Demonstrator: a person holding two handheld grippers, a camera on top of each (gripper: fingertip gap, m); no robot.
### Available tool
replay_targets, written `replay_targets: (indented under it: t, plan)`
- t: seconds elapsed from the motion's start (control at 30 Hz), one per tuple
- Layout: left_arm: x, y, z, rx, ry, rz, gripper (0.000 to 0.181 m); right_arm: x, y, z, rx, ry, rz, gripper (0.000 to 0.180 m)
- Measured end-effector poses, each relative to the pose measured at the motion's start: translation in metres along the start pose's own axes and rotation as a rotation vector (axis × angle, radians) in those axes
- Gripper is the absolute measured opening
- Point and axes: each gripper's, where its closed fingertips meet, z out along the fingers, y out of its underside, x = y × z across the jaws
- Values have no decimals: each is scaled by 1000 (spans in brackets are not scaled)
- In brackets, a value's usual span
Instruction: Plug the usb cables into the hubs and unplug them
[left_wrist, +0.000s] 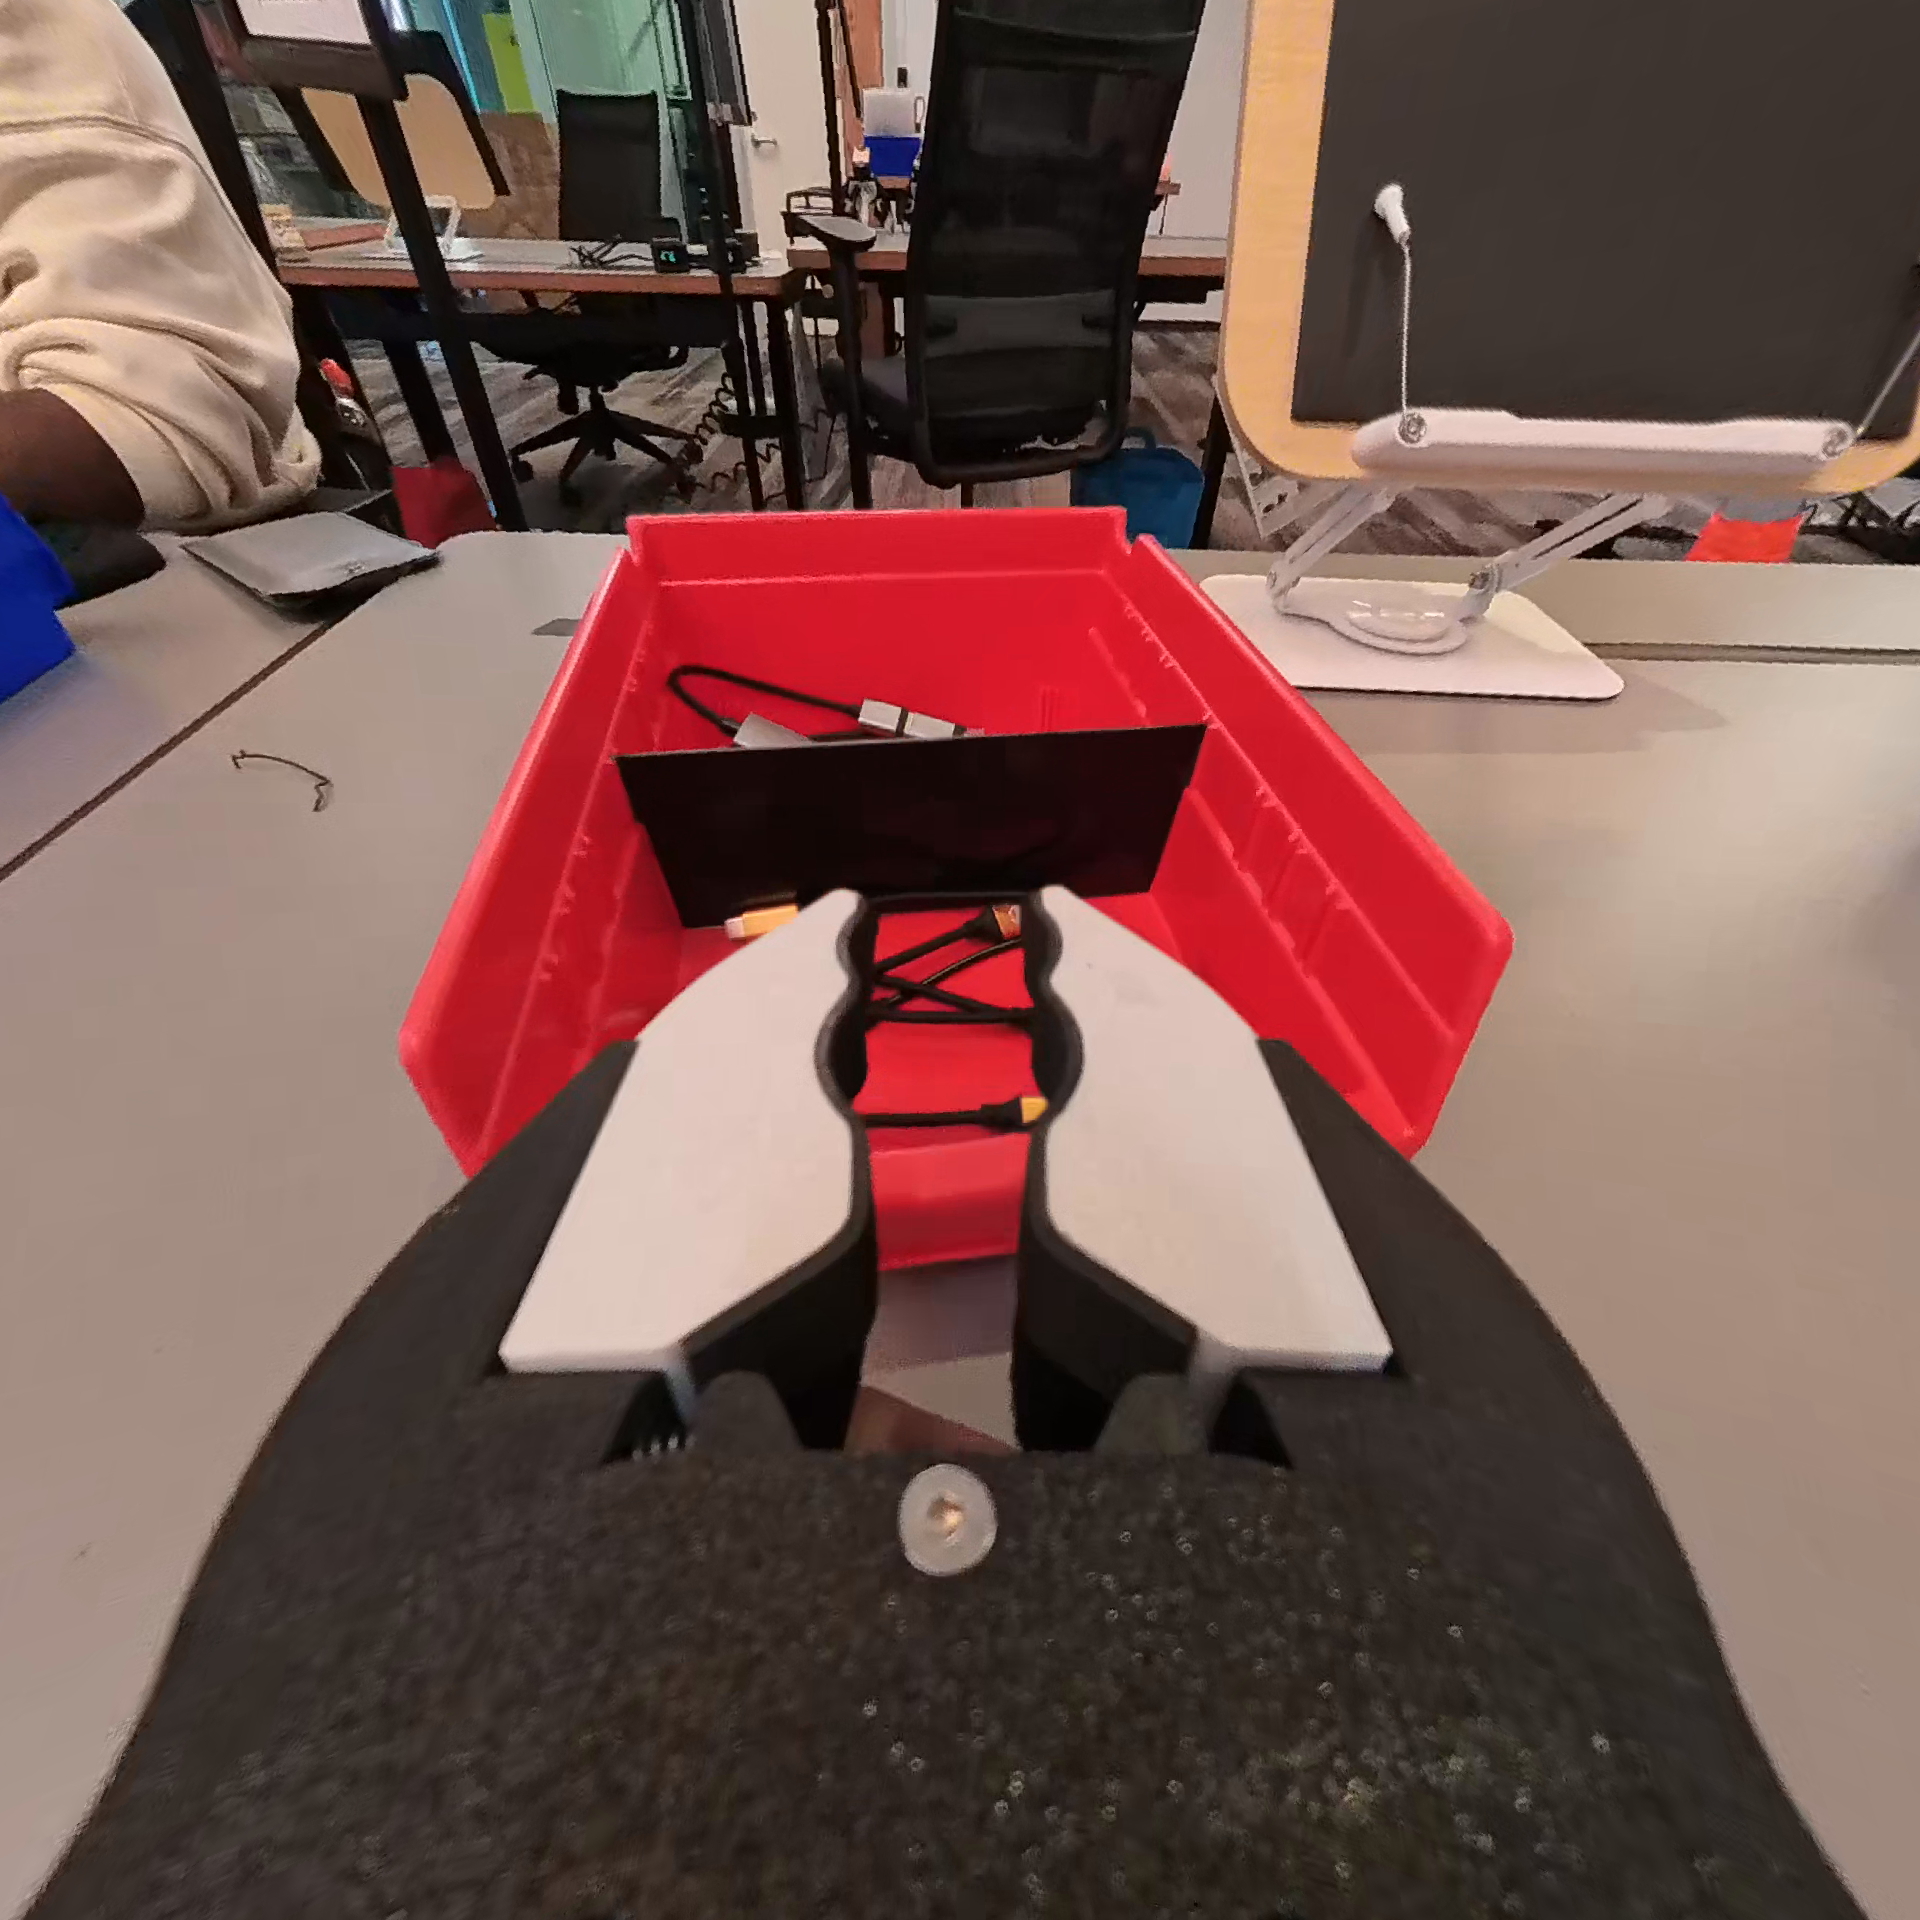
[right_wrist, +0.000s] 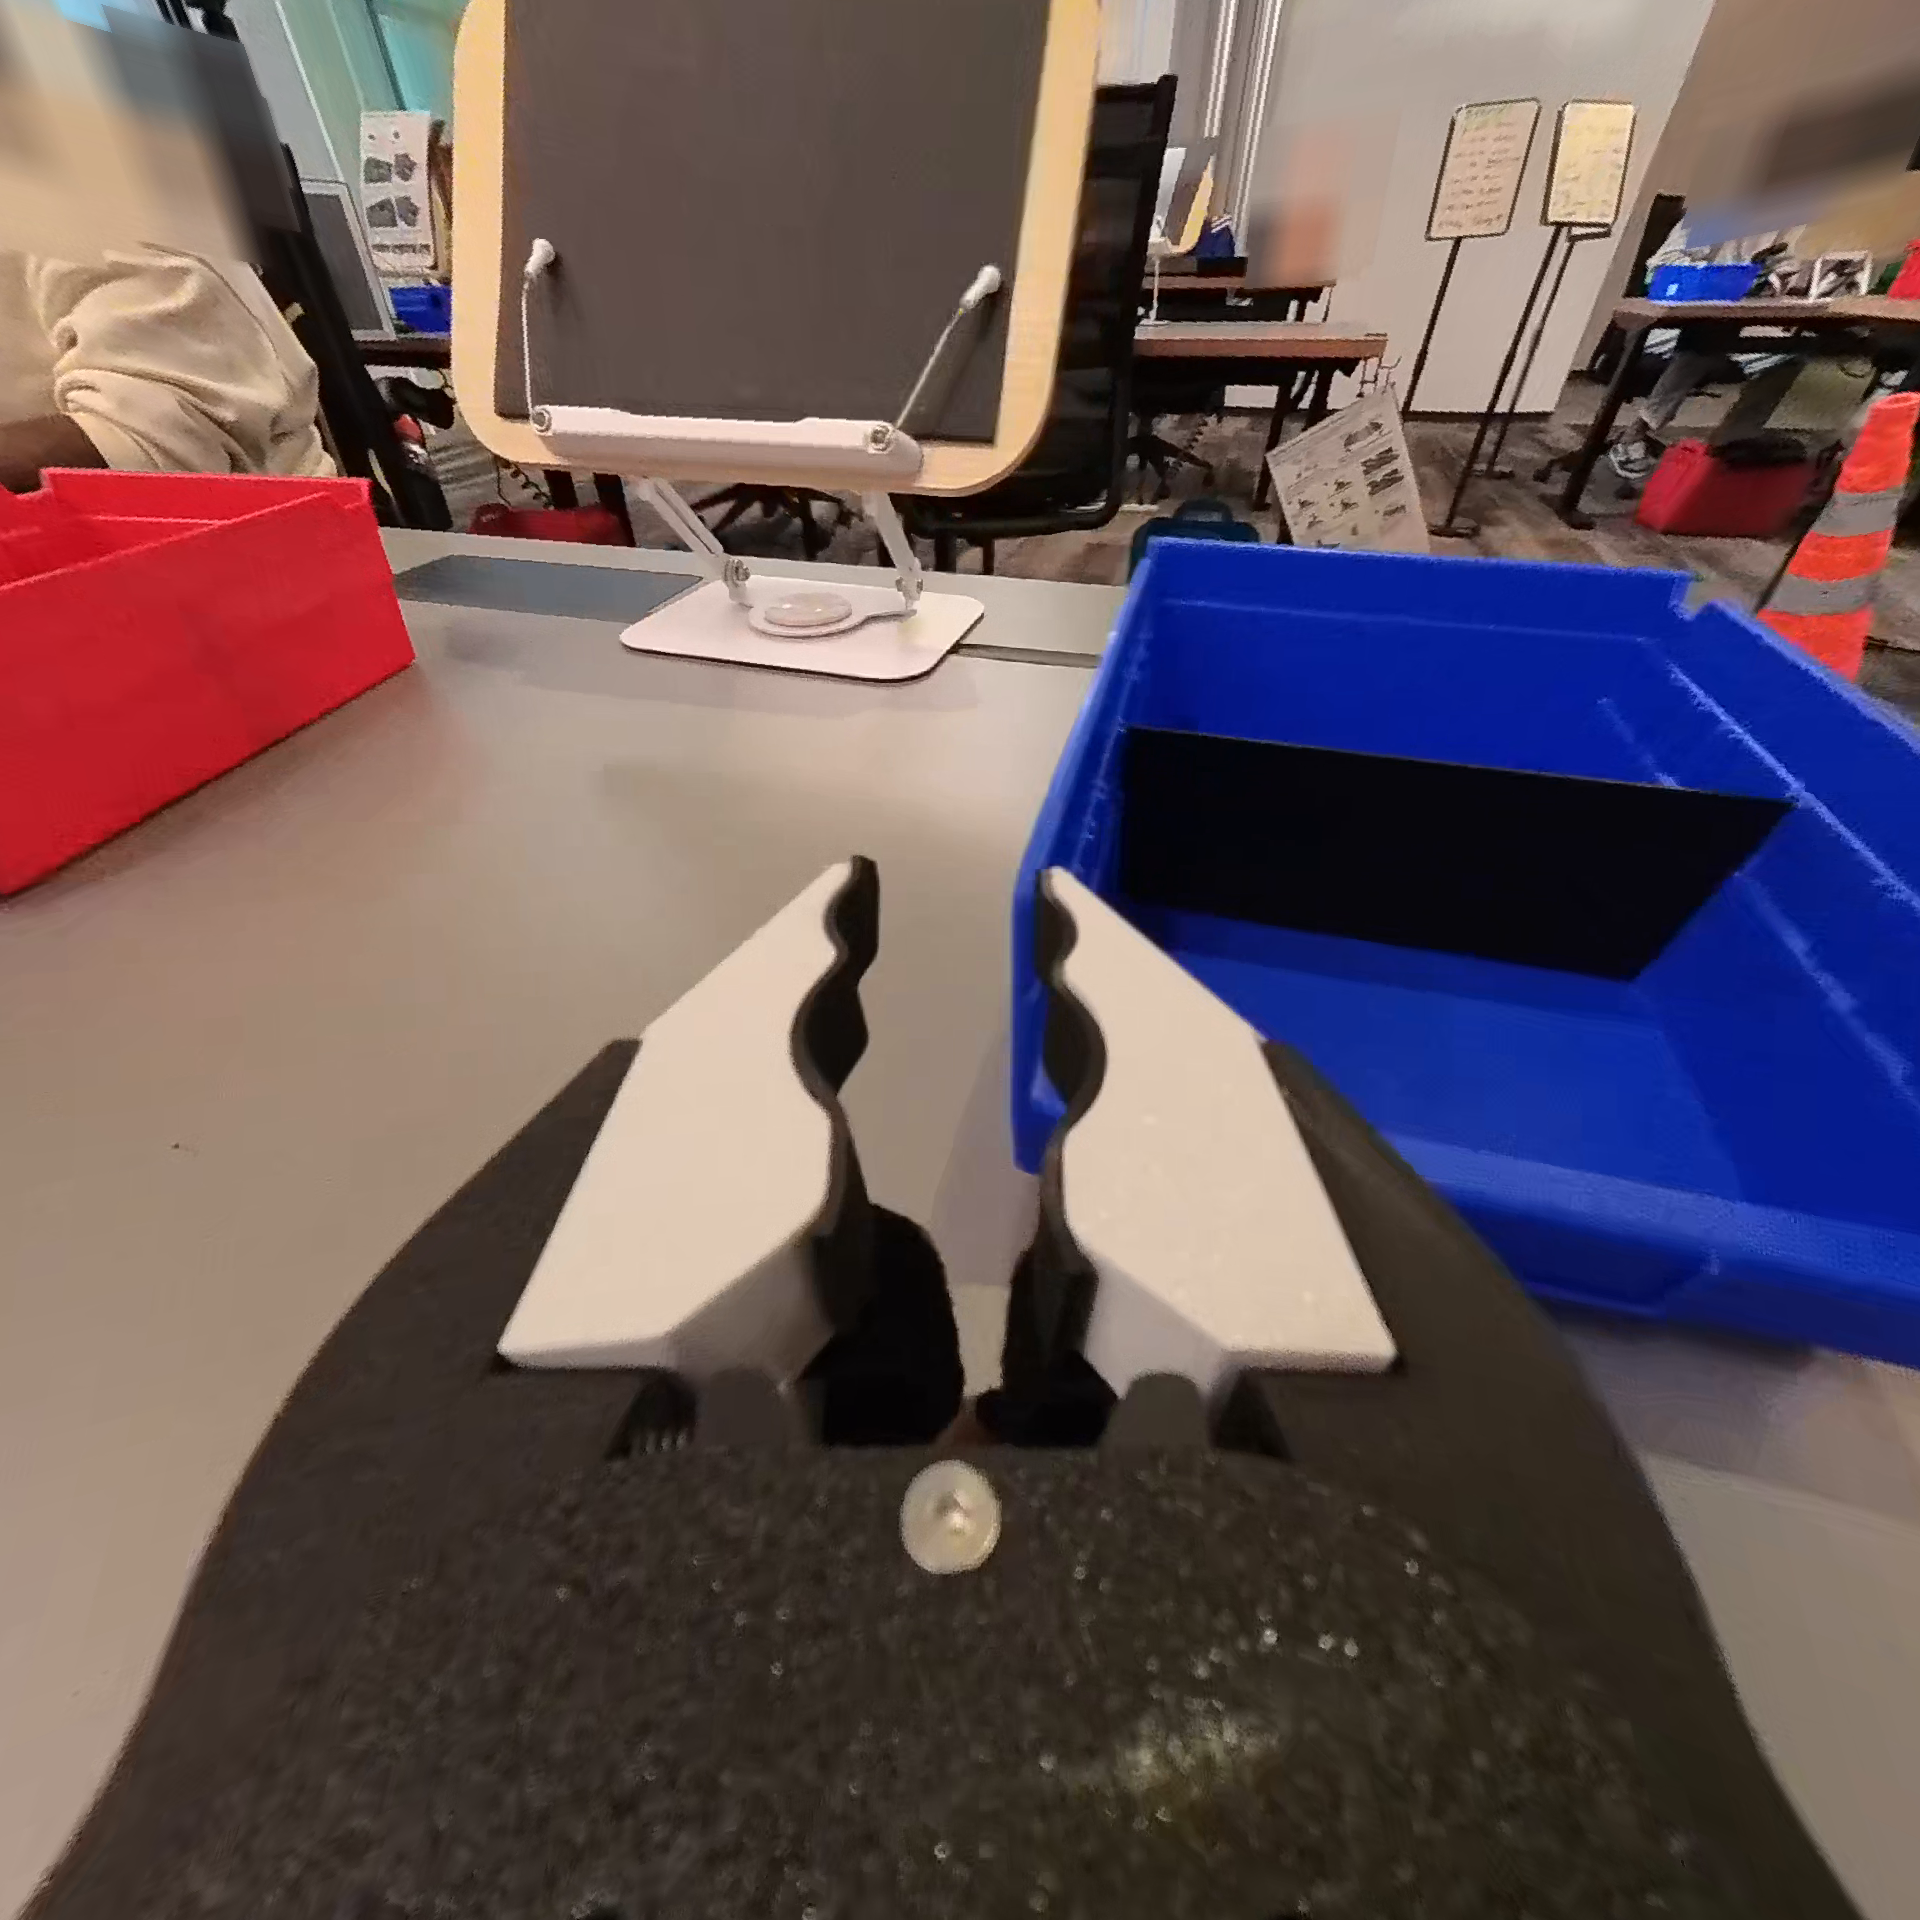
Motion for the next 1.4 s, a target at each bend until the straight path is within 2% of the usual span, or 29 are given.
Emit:
replay_targets:
  t: [0.23, 0.47, 0.97, 1.4]
  plan:
    - [12, -2, 15, -2, 42, -20, 26, 28, 1, -16, 7, 87, 33, 28]
    - [21, 0, 16, -14, 87, -30, 27, 33, -1, -17, 14, 105, 30, 28]
    - [34, 17, 4, -76, 188, 8, 27, 41, -13, -8, 66, 167, 42, 28]
    - [34, 21, -12, -77, 163, 62, 27, 36, -15, 3, 66, 133, 76, 28]
